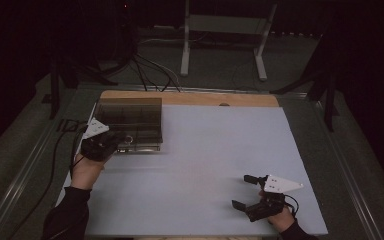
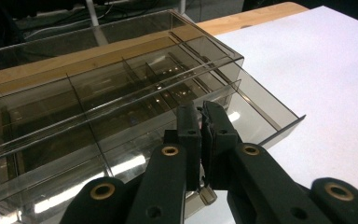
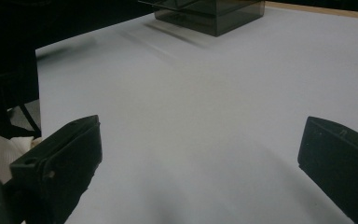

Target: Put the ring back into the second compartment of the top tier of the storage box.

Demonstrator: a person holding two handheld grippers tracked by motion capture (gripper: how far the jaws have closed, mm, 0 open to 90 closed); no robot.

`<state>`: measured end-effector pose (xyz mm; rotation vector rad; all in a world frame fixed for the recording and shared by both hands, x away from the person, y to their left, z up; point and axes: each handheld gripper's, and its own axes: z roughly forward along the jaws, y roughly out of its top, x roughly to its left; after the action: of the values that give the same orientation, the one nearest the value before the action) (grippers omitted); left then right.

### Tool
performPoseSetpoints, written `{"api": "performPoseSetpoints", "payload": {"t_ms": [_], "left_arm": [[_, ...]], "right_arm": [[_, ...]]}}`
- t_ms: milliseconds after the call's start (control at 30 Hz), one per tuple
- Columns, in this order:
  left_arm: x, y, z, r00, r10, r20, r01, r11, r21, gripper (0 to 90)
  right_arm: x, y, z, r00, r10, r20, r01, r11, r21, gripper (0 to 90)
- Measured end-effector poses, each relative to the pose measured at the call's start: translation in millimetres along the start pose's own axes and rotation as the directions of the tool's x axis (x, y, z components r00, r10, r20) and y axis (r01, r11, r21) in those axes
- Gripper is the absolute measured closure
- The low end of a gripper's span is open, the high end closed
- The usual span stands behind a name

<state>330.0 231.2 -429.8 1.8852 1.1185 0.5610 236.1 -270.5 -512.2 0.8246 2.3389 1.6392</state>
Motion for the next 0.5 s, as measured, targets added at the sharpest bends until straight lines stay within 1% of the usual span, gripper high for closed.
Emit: {"api": "performPoseSetpoints", "payload": {"t_ms": [300, 500], "left_arm": [[5.0, 2.9, 5.2, 0.9999, -0.012, -0.01, 0.012, 0.9999, -0.001, 88.2], [7.2, 3.9, 13.1, 0.9997, -0.016, -0.017, 0.017, 0.9998, 0.007, 88.2]], "right_arm": [[-0.2, -0.3, 0.0, 1.0, 0.0, 0.0, 0.0, 1.0, 0.001, 0.0], [0.0, -0.4, 0.0, 1.0, -0.001, 0.0, 0.001, 1.0, 0.002, 0.0]]}}
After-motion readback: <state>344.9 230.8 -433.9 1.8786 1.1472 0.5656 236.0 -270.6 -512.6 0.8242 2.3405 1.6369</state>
